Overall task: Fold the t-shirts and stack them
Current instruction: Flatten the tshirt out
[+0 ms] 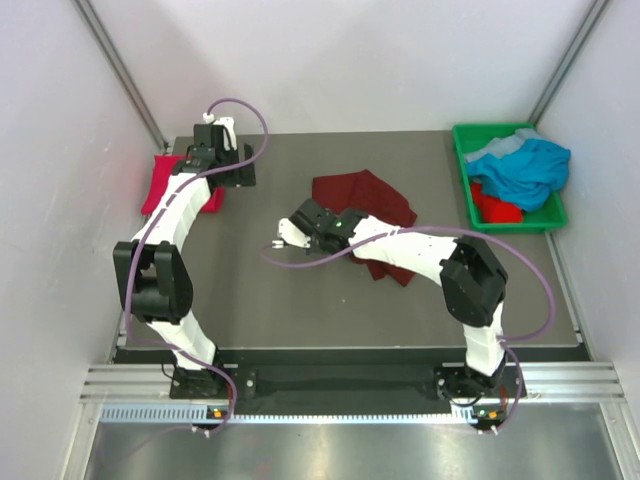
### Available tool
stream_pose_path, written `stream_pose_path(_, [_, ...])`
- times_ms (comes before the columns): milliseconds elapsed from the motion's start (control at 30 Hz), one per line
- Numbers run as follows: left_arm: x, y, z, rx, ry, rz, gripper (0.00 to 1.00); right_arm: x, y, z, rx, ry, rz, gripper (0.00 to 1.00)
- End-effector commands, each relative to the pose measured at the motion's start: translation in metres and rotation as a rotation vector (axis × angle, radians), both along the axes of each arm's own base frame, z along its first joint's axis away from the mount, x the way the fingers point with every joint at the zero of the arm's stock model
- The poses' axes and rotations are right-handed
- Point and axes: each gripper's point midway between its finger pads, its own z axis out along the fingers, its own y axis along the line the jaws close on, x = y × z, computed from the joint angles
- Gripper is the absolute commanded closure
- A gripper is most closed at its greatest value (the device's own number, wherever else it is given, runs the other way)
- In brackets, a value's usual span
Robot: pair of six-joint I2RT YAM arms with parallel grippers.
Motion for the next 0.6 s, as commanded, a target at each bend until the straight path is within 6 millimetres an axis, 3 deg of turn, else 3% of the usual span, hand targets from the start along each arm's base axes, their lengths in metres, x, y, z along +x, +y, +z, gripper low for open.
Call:
stream_pose_path(0, [0.002, -0.002, 0.026, -0.024, -0.066, -0.001, 0.05, -0.005, 0.005, 0.009, -0.009, -0.023, 0.008, 0.87])
stream_pose_path(133, [0.003, -0.003, 0.028, -0.025, -0.069, -0.001, 0.05, -0.008, 0.006, 0.009, -0.017, -0.024, 0.011, 1.00])
stream_pose_path(300, [0.003, -0.003, 0.028, -0.030, -0.066, -0.001, 0.05, -0.009, 0.010, 0.014, -0.008, -0.018, 0.020, 1.00])
stream_pose_path(367, [0.002, -0.003, 0.028, -0.029, -0.063, -0.002, 0.05, -0.010, 0.010, 0.016, -0.010, -0.018, 0.016, 0.76])
stream_pose_path(433, [0.002, -0.002, 0.029, -0.026, -0.065, 0.002, 0.05, -0.011, 0.011, 0.018, -0.005, -0.020, 0.013, 0.61])
stream_pose_path(567, [-0.001, -0.001, 0.029, -0.018, -0.062, 0.002, 0.05, -0.015, 0.014, 0.025, -0.002, -0.009, 0.025, 0.59])
